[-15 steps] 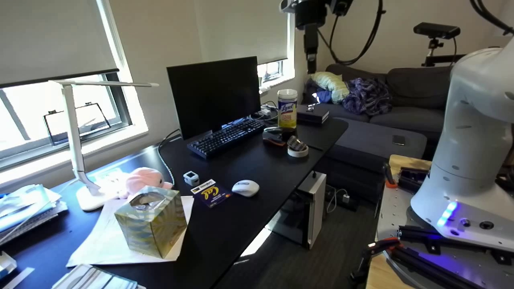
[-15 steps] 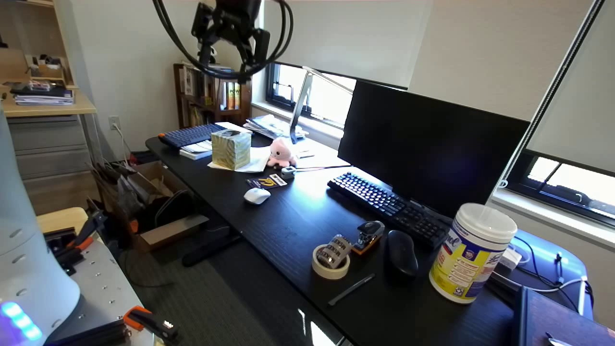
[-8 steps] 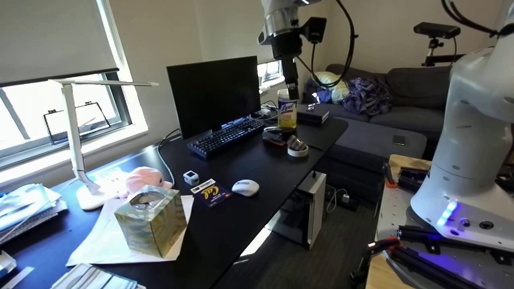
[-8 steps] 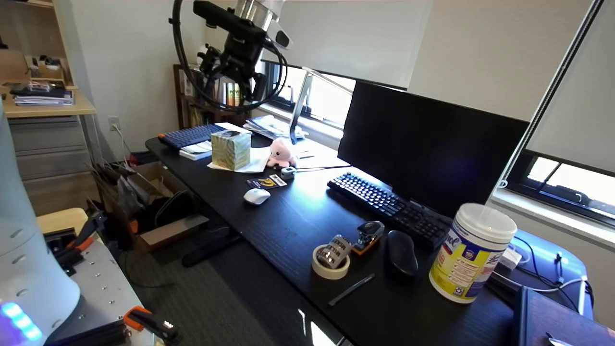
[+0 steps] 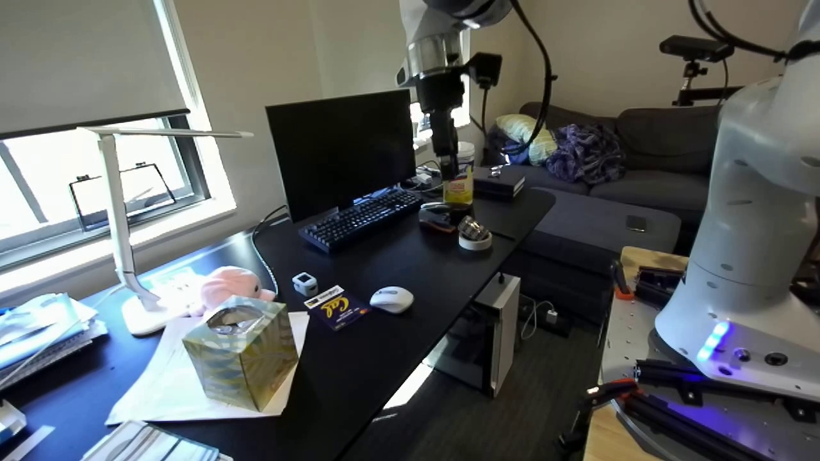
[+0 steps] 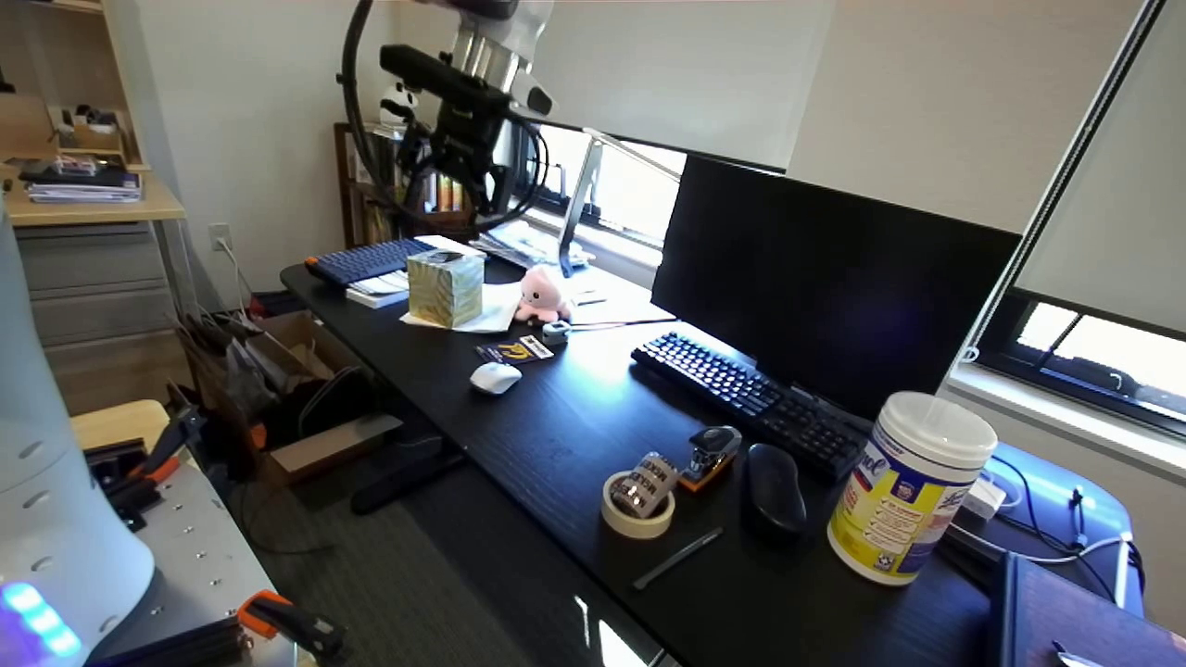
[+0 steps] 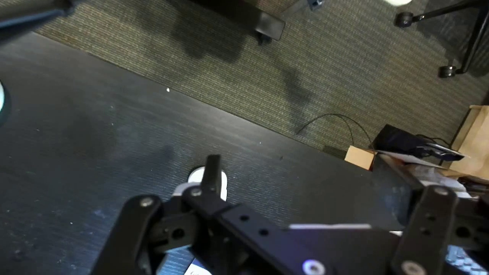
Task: Move the white mouse to the right side of the desk
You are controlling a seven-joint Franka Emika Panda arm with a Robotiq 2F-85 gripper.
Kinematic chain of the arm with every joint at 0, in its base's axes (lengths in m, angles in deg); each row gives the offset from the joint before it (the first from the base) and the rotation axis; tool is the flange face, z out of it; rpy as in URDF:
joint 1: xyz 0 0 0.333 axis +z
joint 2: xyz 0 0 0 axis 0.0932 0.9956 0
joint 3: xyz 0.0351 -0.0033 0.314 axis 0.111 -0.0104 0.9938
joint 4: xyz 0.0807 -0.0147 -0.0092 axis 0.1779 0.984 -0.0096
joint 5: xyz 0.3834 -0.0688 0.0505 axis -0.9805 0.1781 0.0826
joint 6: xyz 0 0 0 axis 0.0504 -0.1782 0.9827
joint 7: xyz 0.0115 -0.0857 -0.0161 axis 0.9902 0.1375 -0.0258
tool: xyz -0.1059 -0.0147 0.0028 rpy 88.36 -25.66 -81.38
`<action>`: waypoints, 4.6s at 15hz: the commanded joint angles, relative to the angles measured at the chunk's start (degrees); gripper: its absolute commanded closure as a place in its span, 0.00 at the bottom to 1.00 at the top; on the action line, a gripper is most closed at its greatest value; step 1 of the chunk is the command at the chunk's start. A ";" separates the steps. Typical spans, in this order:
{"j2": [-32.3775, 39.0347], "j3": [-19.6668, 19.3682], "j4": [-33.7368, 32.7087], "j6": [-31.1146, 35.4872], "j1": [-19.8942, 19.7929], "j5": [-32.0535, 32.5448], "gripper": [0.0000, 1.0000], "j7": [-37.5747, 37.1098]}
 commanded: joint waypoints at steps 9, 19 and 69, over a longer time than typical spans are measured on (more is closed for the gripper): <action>34.90 6.64 -10.35 28.00 0.36 3.32 0.00 -23.62; 38.70 3.57 -12.03 27.86 2.40 12.11 0.00 -28.89; 22.47 -14.62 -5.52 24.49 -26.02 -4.55 0.61 -18.99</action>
